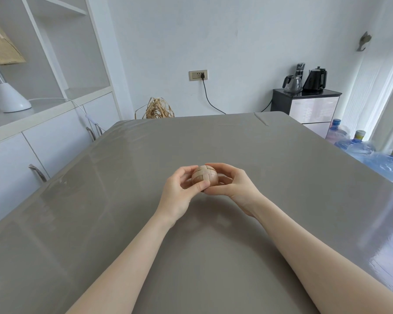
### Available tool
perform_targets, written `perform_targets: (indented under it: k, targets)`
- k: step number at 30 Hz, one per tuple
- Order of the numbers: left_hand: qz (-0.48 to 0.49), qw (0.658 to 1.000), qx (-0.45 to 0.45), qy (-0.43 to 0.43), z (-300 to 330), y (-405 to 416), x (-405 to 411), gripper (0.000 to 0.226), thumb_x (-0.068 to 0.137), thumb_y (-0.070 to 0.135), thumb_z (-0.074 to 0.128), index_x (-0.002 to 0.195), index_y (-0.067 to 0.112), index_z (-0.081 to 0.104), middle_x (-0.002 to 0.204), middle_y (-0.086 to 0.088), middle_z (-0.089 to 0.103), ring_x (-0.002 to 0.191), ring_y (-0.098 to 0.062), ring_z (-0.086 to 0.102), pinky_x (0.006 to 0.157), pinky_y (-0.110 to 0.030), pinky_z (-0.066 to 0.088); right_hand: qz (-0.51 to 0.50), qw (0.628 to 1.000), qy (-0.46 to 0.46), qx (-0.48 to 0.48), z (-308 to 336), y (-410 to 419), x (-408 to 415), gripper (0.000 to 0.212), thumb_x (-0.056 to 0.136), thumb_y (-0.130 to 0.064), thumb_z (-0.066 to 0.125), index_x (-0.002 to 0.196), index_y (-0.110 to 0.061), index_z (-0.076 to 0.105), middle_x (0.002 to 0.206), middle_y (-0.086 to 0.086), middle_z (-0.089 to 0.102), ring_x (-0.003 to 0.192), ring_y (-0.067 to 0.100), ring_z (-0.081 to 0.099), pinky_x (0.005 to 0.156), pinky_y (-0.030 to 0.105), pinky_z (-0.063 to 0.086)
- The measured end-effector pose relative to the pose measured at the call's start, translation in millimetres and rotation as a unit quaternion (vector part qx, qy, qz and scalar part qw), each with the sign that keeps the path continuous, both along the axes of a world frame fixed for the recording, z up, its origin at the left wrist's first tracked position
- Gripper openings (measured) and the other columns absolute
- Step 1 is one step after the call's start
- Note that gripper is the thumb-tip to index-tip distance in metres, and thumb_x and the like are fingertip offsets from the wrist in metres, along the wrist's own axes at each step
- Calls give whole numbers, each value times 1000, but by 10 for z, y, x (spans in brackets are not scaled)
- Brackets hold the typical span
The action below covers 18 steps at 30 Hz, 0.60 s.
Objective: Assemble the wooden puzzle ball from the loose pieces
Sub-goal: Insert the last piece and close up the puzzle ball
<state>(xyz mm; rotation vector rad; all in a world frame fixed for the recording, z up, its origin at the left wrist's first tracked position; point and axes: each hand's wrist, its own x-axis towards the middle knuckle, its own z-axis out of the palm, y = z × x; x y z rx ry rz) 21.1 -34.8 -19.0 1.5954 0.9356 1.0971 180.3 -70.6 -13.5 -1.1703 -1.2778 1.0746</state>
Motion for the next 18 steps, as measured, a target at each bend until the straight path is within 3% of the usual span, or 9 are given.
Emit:
perform_targets:
  k: [6, 16, 18]
  targets:
    - [9, 999, 4, 44, -29, 20, -6, 49, 80, 22, 74, 127, 19, 58, 123, 7, 62, 100, -4, 64, 78, -9, 47, -46, 997, -65, -1, -22, 6, 10, 49, 64, -9, 86, 107, -19, 66, 106, -2, 70, 90, 13, 71, 83, 22, 53]
    - [20, 997, -17, 68, -87, 45, -32, 44, 78, 27, 76, 119, 20, 64, 111, 2, 69, 98, -8, 66, 92, -28, 50, -57, 993, -96, -25, -85, 39, -4, 46, 62, -15, 87, 104, -20, 71, 97, -3, 75, 91, 11, 70, 92, 31, 53]
    - [23, 997, -16, 70, -89, 42, -37, 42, 78, 27, 76, 118, 20, 64, 111, 3, 69, 93, -2, 66, 88, -21, 51, -50, 994, -97, -25, -85, 33, -9, 43, 63, -15, 86, 104, -21, 72, 97, -3, 75, 93, 11, 70, 93, 32, 53]
